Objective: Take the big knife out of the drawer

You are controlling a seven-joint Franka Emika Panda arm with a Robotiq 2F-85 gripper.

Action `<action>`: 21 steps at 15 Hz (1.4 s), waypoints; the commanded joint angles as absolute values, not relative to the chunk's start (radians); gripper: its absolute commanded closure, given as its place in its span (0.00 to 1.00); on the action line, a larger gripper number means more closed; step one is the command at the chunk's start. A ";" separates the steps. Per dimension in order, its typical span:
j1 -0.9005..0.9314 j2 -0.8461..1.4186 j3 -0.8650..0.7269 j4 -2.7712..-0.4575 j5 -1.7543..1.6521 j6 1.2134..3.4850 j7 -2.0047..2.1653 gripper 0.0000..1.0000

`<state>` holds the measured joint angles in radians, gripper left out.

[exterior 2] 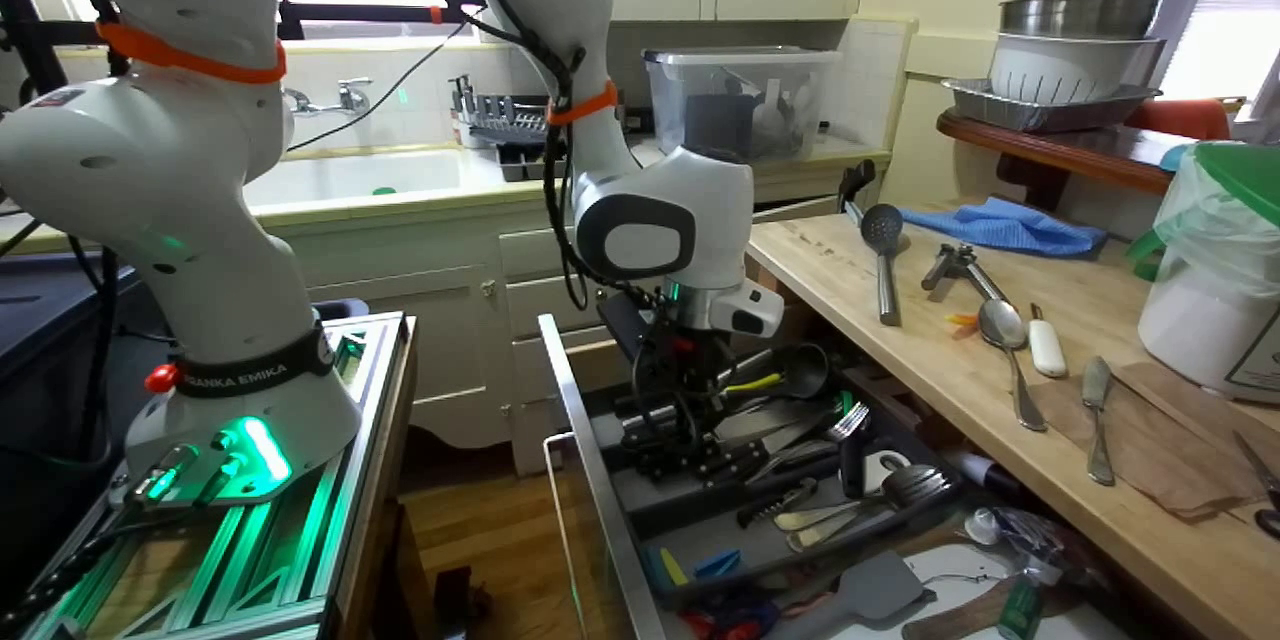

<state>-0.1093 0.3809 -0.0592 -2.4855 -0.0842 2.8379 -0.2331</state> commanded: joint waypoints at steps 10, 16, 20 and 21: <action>-0.087 0.160 -0.085 -2.583 -0.092 2.736 -0.148 0.95; -0.088 0.102 -0.085 -2.621 -0.091 2.737 -0.150 0.95; -0.088 0.072 -0.086 -2.642 -0.093 2.741 -0.145 0.95; -0.089 0.064 -0.085 -2.648 -0.089 2.741 -0.148 0.95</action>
<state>-0.0900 0.1187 -0.0846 -2.6121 -0.0885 2.7595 -0.1657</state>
